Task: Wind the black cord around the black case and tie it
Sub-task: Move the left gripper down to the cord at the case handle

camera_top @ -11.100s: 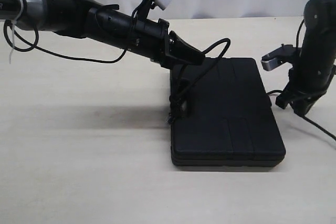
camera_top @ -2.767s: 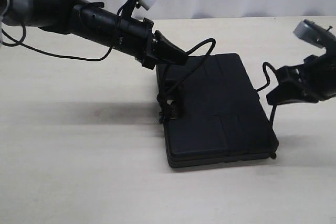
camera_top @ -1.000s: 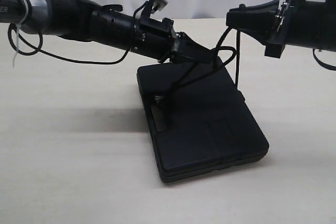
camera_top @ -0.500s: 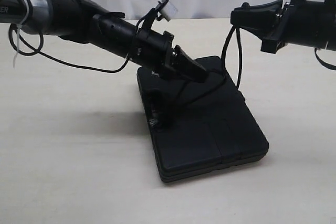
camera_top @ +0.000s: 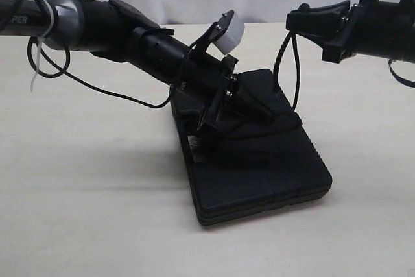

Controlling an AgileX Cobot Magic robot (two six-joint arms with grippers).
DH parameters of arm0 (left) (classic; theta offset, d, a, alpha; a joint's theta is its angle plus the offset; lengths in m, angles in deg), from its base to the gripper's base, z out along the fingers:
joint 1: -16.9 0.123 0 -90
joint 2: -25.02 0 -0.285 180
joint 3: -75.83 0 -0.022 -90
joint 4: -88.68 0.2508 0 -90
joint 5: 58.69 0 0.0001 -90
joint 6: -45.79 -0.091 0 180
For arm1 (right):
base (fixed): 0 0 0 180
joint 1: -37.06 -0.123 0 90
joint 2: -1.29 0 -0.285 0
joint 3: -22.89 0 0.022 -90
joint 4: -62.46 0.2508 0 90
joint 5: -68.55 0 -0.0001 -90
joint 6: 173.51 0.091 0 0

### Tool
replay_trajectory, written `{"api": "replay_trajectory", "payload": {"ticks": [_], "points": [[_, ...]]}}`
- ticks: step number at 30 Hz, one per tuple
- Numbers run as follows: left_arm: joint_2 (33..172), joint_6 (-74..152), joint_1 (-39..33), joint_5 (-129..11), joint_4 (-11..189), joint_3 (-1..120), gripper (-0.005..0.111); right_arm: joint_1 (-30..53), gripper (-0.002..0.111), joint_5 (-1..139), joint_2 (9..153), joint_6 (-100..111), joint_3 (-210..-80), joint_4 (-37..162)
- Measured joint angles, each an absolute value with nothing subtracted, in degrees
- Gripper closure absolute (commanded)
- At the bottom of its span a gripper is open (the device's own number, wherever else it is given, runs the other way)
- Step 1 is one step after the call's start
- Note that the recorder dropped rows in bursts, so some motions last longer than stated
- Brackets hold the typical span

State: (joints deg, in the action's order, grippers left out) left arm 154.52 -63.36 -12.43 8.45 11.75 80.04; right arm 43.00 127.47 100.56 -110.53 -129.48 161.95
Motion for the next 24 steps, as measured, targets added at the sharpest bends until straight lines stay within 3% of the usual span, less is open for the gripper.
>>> {"api": "replay_trajectory", "payload": {"ticks": [5,12,17,21,24], "points": [[154.52,-65.82,-12.64,-1.63,9.67,80.04,0.107,43.00,0.104,127.78,100.56,-107.93,-129.48,160.29],[154.52,-75.13,-12.64,-1.95,-0.49,80.04,0.107,42.90,0.104,127.80,100.56,-104.99,-129.48,155.28],[154.52,-75.13,-12.64,-13.67,-6.89,80.04,0.107,42.90,0.104,127.90,100.56,-102.07,-129.48,148.85],[154.52,-75.13,-12.64,-10.69,-5.66,80.04,0.107,42.90,0.104,127.21,100.56,-101.97,-129.48,147.61],[154.39,-75.13,-12.64,-0.37,3.12,80.04,0.107,42.90,0.104,121.58,100.56,-101.97,-129.48,152.29]]}}
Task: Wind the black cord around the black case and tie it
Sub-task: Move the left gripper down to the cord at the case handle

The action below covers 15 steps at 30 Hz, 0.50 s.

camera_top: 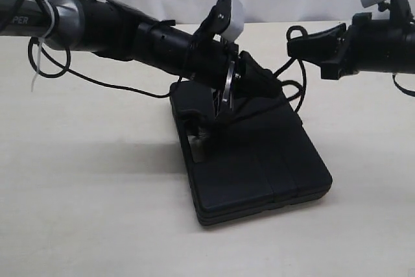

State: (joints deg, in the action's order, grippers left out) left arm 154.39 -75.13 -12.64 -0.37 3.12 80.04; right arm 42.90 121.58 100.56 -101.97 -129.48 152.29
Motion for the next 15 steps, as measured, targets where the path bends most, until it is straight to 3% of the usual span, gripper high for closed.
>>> {"api": "replay_trajectory", "payload": {"ticks": [15], "points": [[152.51,-75.13,-12.64,-4.44,15.58,80.04,0.107,42.90,0.104,122.09,98.84,-98.27,-129.59,149.93]]}}
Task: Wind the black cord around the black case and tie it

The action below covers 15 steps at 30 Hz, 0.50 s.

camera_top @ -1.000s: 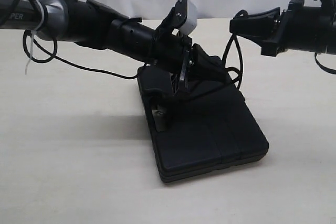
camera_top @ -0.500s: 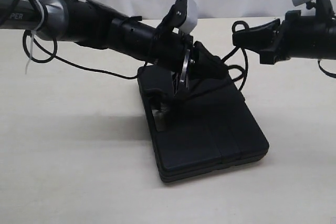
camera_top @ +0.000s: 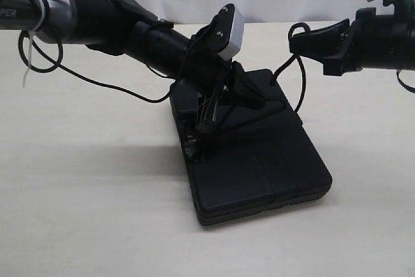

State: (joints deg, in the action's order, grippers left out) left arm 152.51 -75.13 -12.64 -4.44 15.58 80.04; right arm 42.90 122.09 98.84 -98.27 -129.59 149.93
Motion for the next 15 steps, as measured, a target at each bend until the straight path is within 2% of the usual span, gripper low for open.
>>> {"api": "replay_trajectory", "payload": {"ticks": [2,4,8,10,15], "points": [[152.51,-75.13,-12.64,-4.44,16.78,80.04,0.107,42.90,0.102,121.36,98.63,-91.96,-129.59,146.73],[152.51,-75.13,-12.64,-4.44,17.12,80.04,0.107,42.90,0.095,119.91,98.63,-85.23,-129.59,145.12],[151.91,-74.56,-12.64,-4.44,18.56,80.04,0.107,42.90,0.068,118.58,98.63,-75.65,-129.59,140.87],[151.16,-73.23,-12.52,-4.44,20.31,80.04,0.107,42.90,0.058,118.36,98.63,-71.84,-129.59,138.20],[148.70,-68.13,-9.96,-4.44,22.13,80.04,0.107,40.14,0.055,118.81,98.63,-62.86,-128.66,131.06]]}}
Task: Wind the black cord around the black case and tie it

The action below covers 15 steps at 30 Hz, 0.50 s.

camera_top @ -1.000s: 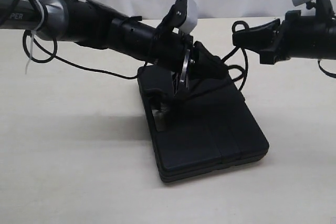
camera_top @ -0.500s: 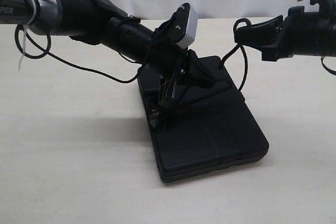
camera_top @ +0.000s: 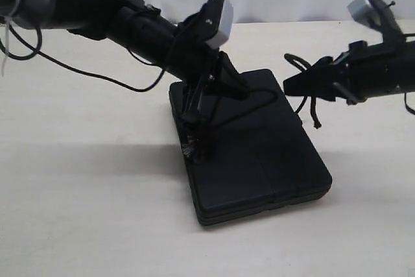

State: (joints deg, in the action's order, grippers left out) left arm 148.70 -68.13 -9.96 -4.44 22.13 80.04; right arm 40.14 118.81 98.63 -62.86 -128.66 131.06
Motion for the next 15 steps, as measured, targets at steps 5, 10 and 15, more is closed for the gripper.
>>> {"api": "replay_trajectory", "payload": {"ticks": [5,10,15], "points": [[147.22,-62.33,-4.86,-3.78,22.35,80.04,0.107,30.83,0.055,116.96,98.63,-60.89,-126.61,124.73],[147.22,-58.73,-0.47,-3.89,22.35,80.04,0.107,22.39,0.055,111.65,98.63,-58.36,-127.14,118.15],[147.22,-57.88,0.18,-3.89,22.35,80.04,0.107,14.82,0.055,107.92,98.63,-51.13,-131.83,112.91]]}}
